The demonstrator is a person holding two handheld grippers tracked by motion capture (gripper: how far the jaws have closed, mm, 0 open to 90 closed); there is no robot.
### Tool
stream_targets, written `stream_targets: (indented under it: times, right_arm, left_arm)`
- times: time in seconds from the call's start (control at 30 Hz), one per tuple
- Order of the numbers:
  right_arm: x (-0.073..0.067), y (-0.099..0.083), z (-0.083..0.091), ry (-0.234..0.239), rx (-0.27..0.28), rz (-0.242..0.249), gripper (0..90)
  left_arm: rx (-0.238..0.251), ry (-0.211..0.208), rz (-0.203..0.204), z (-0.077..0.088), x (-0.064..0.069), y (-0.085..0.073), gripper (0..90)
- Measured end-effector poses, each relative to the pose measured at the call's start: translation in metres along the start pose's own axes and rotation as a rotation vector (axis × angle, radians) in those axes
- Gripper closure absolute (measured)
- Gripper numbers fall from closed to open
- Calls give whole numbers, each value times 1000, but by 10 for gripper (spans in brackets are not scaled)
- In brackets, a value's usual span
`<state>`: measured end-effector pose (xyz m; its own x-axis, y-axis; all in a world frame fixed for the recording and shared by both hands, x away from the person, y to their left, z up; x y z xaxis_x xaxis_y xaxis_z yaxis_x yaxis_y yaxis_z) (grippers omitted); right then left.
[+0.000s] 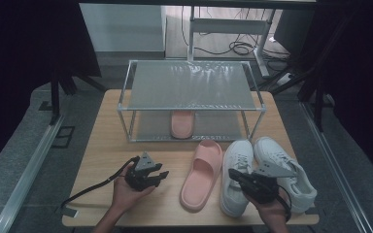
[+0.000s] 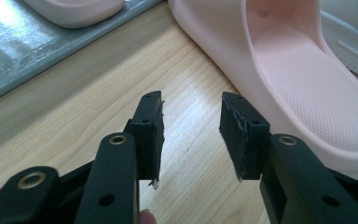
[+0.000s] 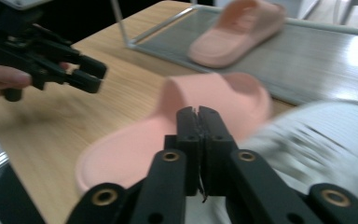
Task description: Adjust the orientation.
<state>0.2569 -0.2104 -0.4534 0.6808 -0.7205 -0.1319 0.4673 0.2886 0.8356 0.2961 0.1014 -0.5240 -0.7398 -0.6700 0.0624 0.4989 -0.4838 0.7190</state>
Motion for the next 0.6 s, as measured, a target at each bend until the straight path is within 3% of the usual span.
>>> stream_targets:
  times: [0.03, 0.2, 0.3, 0.37, 0.5, 0.6]
  right_arm:
    - [0, 0, 0, 0, 0, 0, 898]
    - [-35, 10, -25, 62, -27, 15, 900]
    - [-51, 7, -35, 80, -42, 25, 900]
    - [-58, 4, -39, 78, -55, 30, 900]
    - [-60, 2, -45, 41, -79, 35, 900]
    - [-54, 9, -53, -2, -110, 51, 899]
  left_arm:
    - [0, -2, 2, 1, -1, -2, 599]
    - [-2, 5, 14, 7, -9, -18, 596]
    - [-5, 23, 8, 10, -11, -19, 594]
    - [14, 7, 14, 12, -11, -17, 595]
    - [15, 7, 17, 12, -12, -16, 594]
    - [17, 6, 20, 13, -13, -16, 595]
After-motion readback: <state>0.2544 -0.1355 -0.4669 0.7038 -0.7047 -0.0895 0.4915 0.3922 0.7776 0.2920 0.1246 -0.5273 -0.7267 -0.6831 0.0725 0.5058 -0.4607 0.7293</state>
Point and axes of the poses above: each handheld gripper's, and its own axes: z roughly backward along the jaws, y roughly out of its top, x roughly to its right, the point moved 4 cm from there along -z, roughly forward along the jaws, and after that the axes turned 4 degrees about -x, right-handed, at the moved point
